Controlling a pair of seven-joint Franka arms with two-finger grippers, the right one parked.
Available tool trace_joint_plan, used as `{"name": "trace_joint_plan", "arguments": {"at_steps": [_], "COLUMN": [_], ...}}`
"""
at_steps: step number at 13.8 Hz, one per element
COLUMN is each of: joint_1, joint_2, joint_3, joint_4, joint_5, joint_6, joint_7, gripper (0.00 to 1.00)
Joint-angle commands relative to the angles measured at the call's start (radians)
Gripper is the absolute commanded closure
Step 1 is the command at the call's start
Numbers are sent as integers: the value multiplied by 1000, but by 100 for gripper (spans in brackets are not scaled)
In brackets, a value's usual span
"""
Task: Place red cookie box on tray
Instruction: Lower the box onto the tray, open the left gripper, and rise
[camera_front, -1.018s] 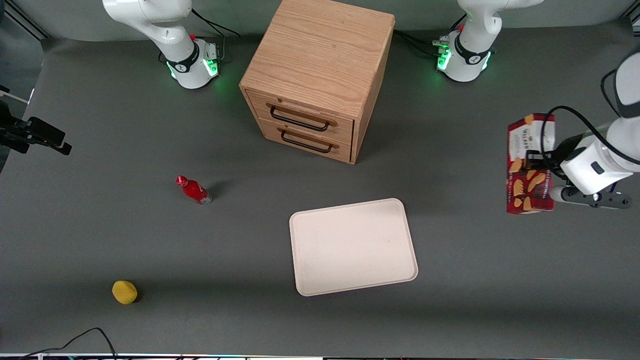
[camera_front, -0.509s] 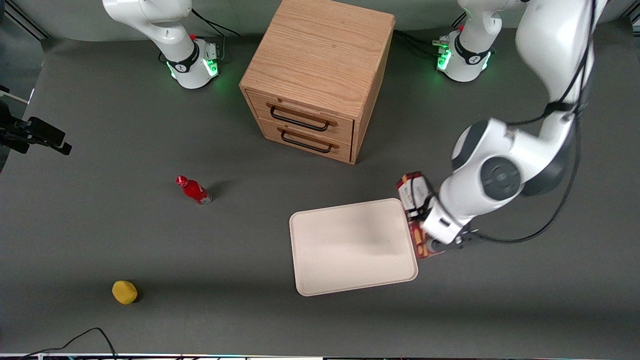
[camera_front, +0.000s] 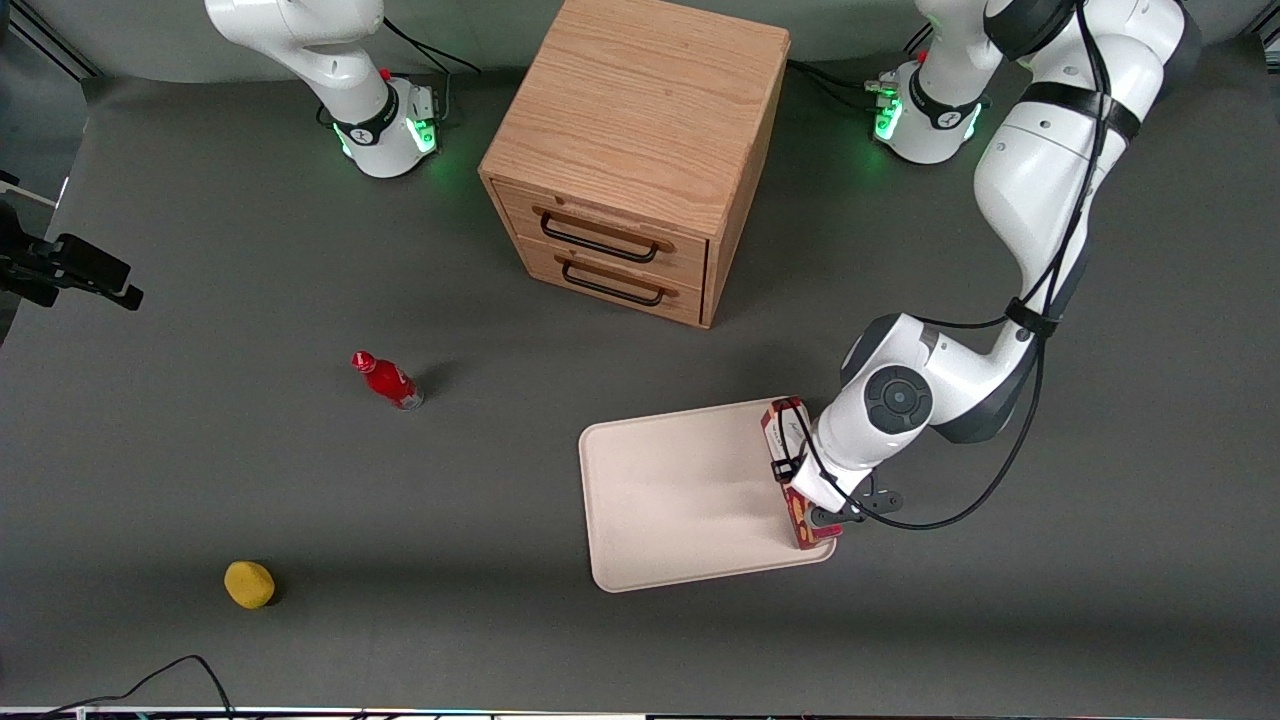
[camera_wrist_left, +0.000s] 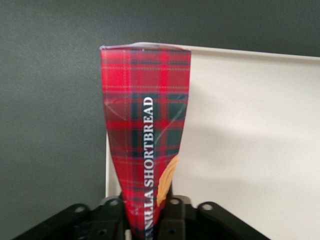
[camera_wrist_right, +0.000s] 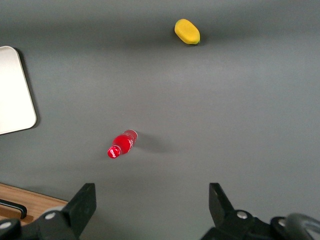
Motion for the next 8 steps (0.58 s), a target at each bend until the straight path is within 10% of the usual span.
{"name": "trace_joint_plan", "arguments": {"at_steps": [1,8], "joint_1": [7,21], "joint_2": [-113,-522], "joint_3": [-1,175], "joint_4": [-9,13], "joint_5": [23,-224], "joint_6": [-169,-746], "joint_7": [-4,506], "gripper": [0,0]}}
